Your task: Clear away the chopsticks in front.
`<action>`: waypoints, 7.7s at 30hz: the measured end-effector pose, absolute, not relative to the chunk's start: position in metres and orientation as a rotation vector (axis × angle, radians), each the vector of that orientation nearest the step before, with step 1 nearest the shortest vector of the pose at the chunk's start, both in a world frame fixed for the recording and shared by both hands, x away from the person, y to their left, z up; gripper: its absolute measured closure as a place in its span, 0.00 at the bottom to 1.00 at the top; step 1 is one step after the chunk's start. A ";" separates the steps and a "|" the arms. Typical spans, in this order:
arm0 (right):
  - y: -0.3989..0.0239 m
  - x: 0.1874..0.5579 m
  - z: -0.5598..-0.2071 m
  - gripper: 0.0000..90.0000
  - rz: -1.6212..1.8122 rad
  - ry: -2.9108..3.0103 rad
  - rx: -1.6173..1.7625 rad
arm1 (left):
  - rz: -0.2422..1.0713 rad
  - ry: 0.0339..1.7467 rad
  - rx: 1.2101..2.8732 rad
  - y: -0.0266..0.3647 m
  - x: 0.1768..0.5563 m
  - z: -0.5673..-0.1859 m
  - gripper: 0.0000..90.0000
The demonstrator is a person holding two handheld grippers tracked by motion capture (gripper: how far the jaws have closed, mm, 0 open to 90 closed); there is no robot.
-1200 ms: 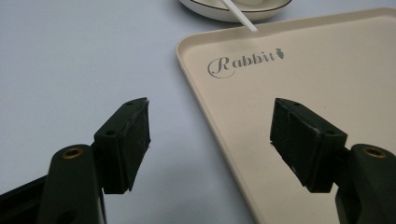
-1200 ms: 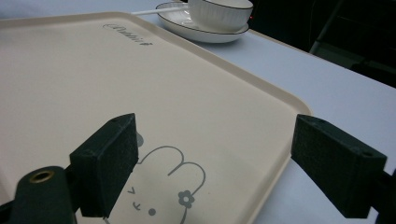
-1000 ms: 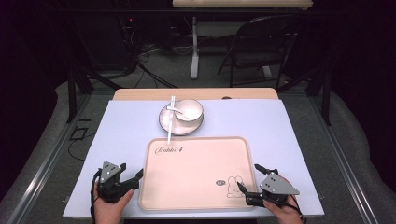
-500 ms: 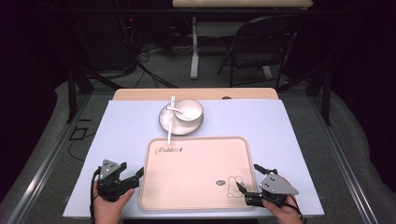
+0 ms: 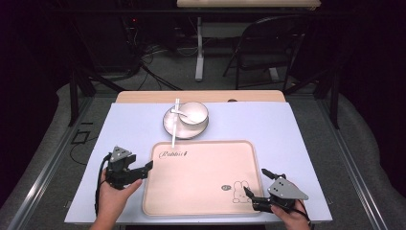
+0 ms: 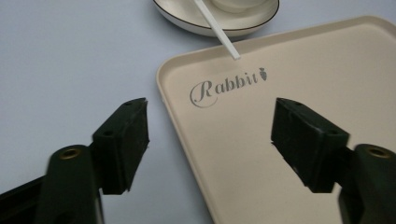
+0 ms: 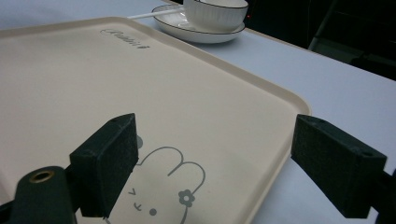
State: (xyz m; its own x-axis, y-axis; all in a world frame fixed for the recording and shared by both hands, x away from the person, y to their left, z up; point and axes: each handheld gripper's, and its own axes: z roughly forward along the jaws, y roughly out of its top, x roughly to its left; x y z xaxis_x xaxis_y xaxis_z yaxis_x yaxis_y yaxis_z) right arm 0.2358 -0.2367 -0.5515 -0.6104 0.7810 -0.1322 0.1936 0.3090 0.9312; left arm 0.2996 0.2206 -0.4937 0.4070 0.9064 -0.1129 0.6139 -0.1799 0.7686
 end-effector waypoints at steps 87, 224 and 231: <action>-0.237 0.236 -0.549 0.16 1.299 1.981 0.862 | 0.321 1.529 1.862 0.174 0.479 -0.482 0.79; -0.235 0.232 -0.547 0.16 1.346 2.016 0.792 | 0.178 1.713 1.749 0.202 0.450 -0.473 0.94; -0.236 0.232 -0.546 0.16 1.346 2.013 0.790 | 0.165 1.672 1.763 0.205 0.429 -0.468 0.94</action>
State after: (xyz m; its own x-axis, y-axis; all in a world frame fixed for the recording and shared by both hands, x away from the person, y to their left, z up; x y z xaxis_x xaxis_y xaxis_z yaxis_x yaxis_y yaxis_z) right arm 0.2318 -0.2359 -0.5459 -0.6526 0.7441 -0.1428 0.1523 0.3134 0.9373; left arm 0.4289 0.2048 -0.4682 0.1622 0.9192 -0.3590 0.8312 0.0688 0.5517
